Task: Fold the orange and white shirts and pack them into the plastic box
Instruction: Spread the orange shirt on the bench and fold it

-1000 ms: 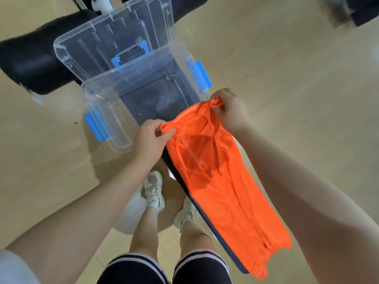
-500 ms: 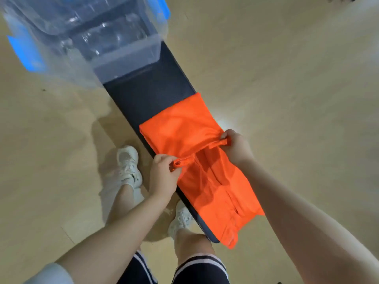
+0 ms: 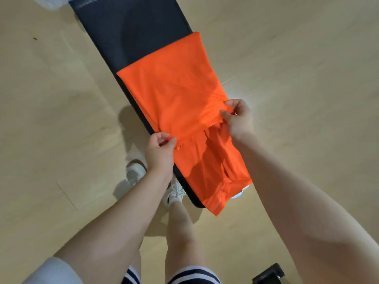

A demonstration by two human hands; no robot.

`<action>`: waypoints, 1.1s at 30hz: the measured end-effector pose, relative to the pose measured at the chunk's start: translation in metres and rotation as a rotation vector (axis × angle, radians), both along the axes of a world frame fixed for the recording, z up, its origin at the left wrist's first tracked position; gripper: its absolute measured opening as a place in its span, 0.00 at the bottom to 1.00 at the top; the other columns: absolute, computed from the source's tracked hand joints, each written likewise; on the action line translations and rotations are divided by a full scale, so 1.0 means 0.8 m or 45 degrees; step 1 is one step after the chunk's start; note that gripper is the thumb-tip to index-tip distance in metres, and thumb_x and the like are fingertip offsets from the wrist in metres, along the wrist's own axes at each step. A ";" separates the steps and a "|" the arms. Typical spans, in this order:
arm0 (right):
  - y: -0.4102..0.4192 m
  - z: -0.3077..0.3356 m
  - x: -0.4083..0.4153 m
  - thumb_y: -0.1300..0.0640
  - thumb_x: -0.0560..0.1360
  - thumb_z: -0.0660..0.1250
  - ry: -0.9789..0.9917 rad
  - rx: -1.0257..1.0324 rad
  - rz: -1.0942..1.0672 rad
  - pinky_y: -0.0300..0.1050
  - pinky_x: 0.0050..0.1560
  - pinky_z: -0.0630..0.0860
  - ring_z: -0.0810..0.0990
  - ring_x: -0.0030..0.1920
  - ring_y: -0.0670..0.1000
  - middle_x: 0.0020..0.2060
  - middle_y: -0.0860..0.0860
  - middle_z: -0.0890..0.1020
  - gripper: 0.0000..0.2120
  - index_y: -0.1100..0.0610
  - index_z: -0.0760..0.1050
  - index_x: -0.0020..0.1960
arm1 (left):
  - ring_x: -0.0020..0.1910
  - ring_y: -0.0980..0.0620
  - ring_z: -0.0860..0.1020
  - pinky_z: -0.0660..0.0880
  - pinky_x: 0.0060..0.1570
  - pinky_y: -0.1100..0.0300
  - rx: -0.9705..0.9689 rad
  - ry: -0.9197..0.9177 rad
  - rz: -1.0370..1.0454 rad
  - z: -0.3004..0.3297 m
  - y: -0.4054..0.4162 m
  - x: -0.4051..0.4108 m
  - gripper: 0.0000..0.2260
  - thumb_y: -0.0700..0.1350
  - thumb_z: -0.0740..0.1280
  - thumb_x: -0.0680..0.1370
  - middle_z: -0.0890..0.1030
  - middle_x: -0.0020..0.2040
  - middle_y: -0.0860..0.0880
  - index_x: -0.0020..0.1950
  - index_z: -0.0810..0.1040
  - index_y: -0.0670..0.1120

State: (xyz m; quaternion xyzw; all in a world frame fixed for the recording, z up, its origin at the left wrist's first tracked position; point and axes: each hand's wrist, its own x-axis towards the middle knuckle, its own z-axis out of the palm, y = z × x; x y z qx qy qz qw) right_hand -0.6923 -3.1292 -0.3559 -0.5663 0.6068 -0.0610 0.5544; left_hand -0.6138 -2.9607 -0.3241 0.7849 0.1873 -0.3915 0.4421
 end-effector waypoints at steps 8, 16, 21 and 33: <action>0.047 0.026 -0.106 0.67 0.71 0.58 0.285 -0.193 0.233 0.42 0.56 0.70 0.75 0.57 0.54 0.59 0.56 0.75 0.16 0.57 0.72 0.57 | 0.41 0.55 0.74 0.71 0.39 0.63 0.133 0.130 -0.272 0.013 0.035 -0.052 0.17 0.45 0.67 0.75 0.75 0.48 0.50 0.63 0.68 0.45; 0.090 0.025 -0.217 0.61 0.76 0.60 0.474 -0.073 0.144 0.42 0.54 0.67 0.74 0.58 0.55 0.60 0.56 0.75 0.19 0.58 0.66 0.67 | 0.46 0.51 0.78 0.75 0.51 0.55 0.089 0.539 -0.271 0.007 0.067 -0.164 0.11 0.46 0.62 0.78 0.78 0.45 0.48 0.59 0.72 0.45; 0.083 0.008 -0.228 0.56 0.76 0.63 0.367 0.069 -0.123 0.39 0.46 0.70 0.74 0.47 0.49 0.48 0.51 0.76 0.17 0.60 0.68 0.63 | 0.39 0.51 0.77 0.72 0.43 0.57 0.171 0.528 -0.061 -0.011 0.057 -0.212 0.08 0.48 0.63 0.77 0.78 0.43 0.48 0.48 0.73 0.43; 0.071 0.001 -0.257 0.52 0.70 0.64 0.110 0.326 -0.303 0.58 0.53 0.76 0.75 0.41 0.54 0.35 0.51 0.75 0.06 0.54 0.69 0.40 | 0.44 0.46 0.76 0.70 0.43 0.58 0.447 0.487 0.087 -0.005 0.027 -0.239 0.16 0.50 0.63 0.77 0.79 0.49 0.44 0.57 0.77 0.40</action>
